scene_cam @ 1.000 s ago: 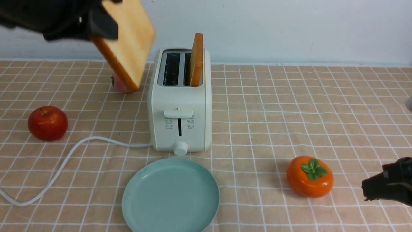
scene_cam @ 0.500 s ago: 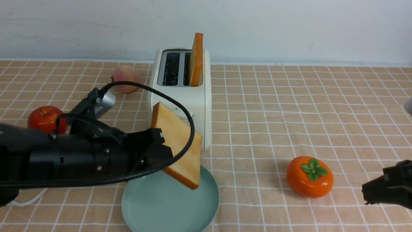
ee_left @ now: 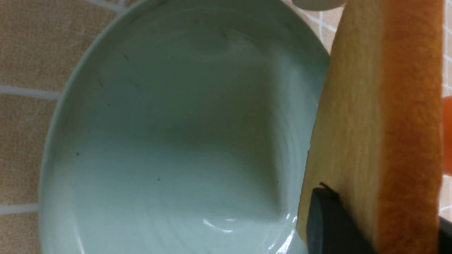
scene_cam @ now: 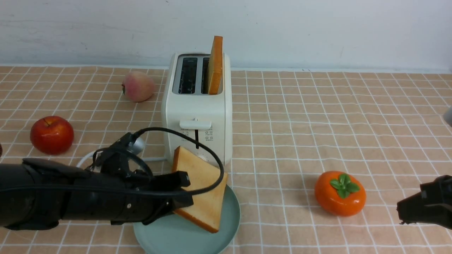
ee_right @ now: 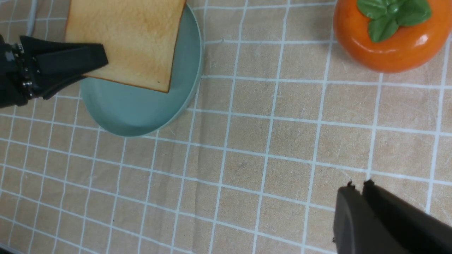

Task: Take toasted bread from bread machine on light coffee tablecloth place on plate.
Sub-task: 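Place the slice of bread on the plate with the left gripper, then grasp the toast slice in the toaster and pull it up out of the slot with the right gripper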

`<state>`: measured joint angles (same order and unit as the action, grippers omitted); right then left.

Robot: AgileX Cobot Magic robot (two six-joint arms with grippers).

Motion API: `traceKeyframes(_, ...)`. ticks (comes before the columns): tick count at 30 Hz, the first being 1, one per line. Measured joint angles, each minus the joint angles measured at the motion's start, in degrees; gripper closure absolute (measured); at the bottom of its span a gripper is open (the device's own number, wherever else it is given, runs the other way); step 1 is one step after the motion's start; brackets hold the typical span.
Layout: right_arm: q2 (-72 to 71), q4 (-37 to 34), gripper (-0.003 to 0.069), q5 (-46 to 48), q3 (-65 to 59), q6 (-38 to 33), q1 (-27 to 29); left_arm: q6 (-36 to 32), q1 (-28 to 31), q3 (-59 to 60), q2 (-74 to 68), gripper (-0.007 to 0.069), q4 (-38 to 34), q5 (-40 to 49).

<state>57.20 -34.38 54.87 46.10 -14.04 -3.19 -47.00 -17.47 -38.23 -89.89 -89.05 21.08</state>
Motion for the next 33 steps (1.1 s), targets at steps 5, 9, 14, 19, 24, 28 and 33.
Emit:
traceKeyframes(5, 0.0, 0.0, 0.0615, -0.2, 0.0, 0.0, 0.0, 0.1, 0.2, 0.0, 0.1, 0.0245, 5.9, 1.2)
traceKeyframes(9, 0.0, -0.1, 0.0613, -0.3, 0.0, 0.0, 0.0, 9.8, 2.0, 0.0, 5.0, 0.0192, 19.4, 5.2)
traceKeyframes(14, 0.0, -1.1, 0.0613, -0.1, 1.6, 0.0, 0.0, 28.4, 4.1, 0.0, 12.0, 0.0253, 40.6, 10.7)
traceKeyframes(19, 1.4, -1.6, 0.0609, 0.1, 10.5, 0.0, 0.0, 60.2, 4.6, 0.0, 21.5, 0.0491, 75.5, 21.9)
traceKeyframes(24, 8.9, -0.2, 0.0608, 0.5, 23.4, 0.9, -3.9, 70.0, 4.7, 0.0, 33.9, 0.0638, 86.6, 25.0)
traceKeyframes(28, 16.5, 5.0, 0.0605, 0.7, 32.4, 5.9, -9.9, 70.7, 4.7, 0.0, 43.2, 0.0638, 87.5, 25.7)
traceKeyframes(33, 34.5, 17.0, 0.0512, 0.6, 49.9, 17.4, -20.0, 71.3, 4.7, 1.0, 57.2, 0.0638, 87.6, 27.5)
